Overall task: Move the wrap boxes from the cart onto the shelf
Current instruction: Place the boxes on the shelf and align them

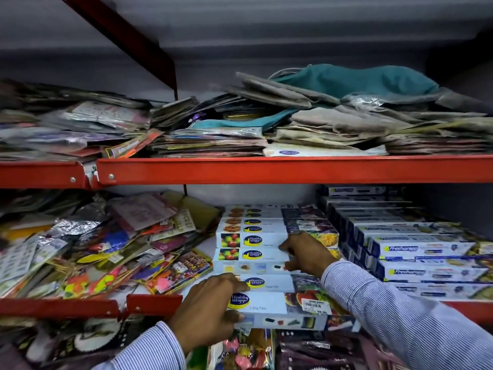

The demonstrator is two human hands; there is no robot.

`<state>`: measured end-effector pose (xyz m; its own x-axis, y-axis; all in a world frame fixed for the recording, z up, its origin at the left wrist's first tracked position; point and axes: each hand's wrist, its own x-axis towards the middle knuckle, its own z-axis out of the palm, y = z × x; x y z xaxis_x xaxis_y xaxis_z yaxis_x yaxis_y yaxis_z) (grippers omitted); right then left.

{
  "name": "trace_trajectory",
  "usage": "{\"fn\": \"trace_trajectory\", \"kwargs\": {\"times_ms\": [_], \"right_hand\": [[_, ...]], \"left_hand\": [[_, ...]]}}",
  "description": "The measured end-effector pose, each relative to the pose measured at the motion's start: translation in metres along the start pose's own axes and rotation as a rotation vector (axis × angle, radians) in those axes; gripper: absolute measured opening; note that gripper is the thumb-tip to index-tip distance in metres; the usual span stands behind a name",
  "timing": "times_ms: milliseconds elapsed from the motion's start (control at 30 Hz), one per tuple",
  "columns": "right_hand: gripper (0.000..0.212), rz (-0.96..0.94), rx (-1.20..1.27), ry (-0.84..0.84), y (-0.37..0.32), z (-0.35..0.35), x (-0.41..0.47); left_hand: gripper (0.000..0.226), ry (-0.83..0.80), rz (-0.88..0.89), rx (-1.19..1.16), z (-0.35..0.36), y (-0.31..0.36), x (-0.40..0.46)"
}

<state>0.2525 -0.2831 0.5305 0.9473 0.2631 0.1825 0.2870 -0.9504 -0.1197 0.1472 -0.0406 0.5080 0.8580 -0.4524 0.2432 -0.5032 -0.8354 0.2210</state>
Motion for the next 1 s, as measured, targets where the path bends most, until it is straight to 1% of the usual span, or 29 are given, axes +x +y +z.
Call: {"fn": "trace_trajectory", "kwargs": {"times_ms": [100,233,333,400,533,700,833,900,1000], "right_hand": [[0.015,0.024,-0.019,0.057,0.000,-0.005,0.000],[0.009,0.016,0.031,0.016,0.000,-0.010,0.002],[0.020,-0.048,0.055,-0.041,0.006,-0.017,0.002],[0.023,-0.083,0.059,-0.084,0.010,-0.022,0.000],[0.026,-0.081,0.101,-0.104,0.016,-0.023,-0.008],[0.028,-0.072,0.201,-0.062,0.024,-0.011,-0.025],[0.031,-0.109,0.242,-0.006,0.029,0.007,-0.039],[0.030,-0.134,0.226,0.040,0.030,0.014,-0.045],[0.041,-0.149,0.182,0.096,0.032,0.024,-0.051]], "left_hand": [[0.057,0.016,-0.007,0.004,0.001,0.001,0.008],[0.057,0.038,-0.015,0.014,0.007,-0.001,0.026],[0.055,0.058,-0.040,-0.006,0.013,-0.005,0.045],[0.053,0.081,-0.073,-0.021,0.018,-0.006,0.057],[0.052,0.115,-0.100,-0.030,0.032,-0.010,0.075],[0.053,0.201,-0.063,0.034,0.052,-0.014,0.086],[0.047,0.255,-0.032,0.099,0.064,-0.013,0.086],[0.046,0.273,-0.023,0.095,0.067,-0.013,0.086],[0.042,0.299,-0.024,0.042,0.071,-0.012,0.084]]}}
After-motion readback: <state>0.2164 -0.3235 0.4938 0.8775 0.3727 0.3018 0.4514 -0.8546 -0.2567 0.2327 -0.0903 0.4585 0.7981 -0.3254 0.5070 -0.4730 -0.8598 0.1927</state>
